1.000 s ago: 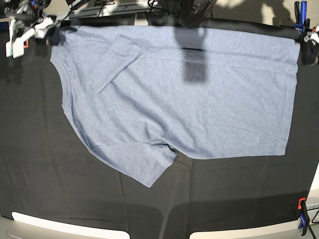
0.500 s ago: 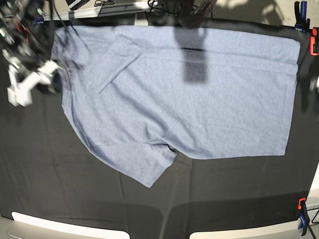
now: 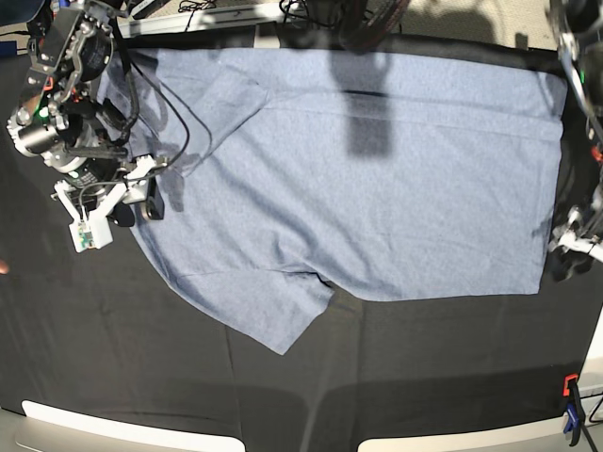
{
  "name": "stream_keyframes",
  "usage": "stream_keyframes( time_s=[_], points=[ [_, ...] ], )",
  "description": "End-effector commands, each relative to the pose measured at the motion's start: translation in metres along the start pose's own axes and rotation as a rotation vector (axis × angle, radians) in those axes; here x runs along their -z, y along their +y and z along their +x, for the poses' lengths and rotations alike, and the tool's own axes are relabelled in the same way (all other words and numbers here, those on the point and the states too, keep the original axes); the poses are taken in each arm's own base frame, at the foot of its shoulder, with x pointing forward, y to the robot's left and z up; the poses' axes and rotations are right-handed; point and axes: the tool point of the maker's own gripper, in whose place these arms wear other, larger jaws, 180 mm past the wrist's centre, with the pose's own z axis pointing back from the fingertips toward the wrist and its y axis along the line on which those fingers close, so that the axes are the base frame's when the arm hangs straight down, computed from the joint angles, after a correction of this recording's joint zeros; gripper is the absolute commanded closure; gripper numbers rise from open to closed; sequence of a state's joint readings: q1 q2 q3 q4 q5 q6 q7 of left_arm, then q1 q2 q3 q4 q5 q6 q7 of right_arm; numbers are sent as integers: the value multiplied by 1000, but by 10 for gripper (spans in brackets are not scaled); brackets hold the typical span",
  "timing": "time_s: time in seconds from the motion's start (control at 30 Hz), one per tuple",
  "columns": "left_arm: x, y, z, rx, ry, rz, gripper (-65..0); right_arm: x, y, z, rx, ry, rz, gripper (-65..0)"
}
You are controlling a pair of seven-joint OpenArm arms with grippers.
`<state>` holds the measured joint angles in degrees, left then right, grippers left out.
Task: Layout the t-shirt on the table in an organized manner, then fold the t-shirt properly
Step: 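Release the shirt and move both grippers toward the hem corners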
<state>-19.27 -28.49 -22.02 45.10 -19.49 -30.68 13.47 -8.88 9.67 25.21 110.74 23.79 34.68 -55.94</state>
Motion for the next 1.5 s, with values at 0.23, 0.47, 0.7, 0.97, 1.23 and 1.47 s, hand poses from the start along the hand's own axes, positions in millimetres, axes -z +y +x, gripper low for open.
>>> stream_keyframes(
  time_s=[0.23, 0.47, 0.7, 0.97, 1.23, 1.47],
  points=[
    [41, 16, 9, -39, 25, 108, -304, -4, -3, 12, -16, -37, -7, -279],
    [45, 23, -16, -54, 71, 163, -279, -4, -3, 12, -16, -36, -7, -279],
    [46, 3, -20, -69, 78, 55, -279, -4, 1, 16, -2, -57, 17, -279],
    [47, -11, -29, -75, 121, -9, -243, -4, 3, 18, 4, -66, 28, -279],
    [44, -24, -43, -76, 194, -81, -185, -5, 3, 25, 4, -107, 28, -280],
    [45, -34, -43, -82, 189, -116, -184, -5, 3, 30, 5, -134, 28, -280]
  ],
)
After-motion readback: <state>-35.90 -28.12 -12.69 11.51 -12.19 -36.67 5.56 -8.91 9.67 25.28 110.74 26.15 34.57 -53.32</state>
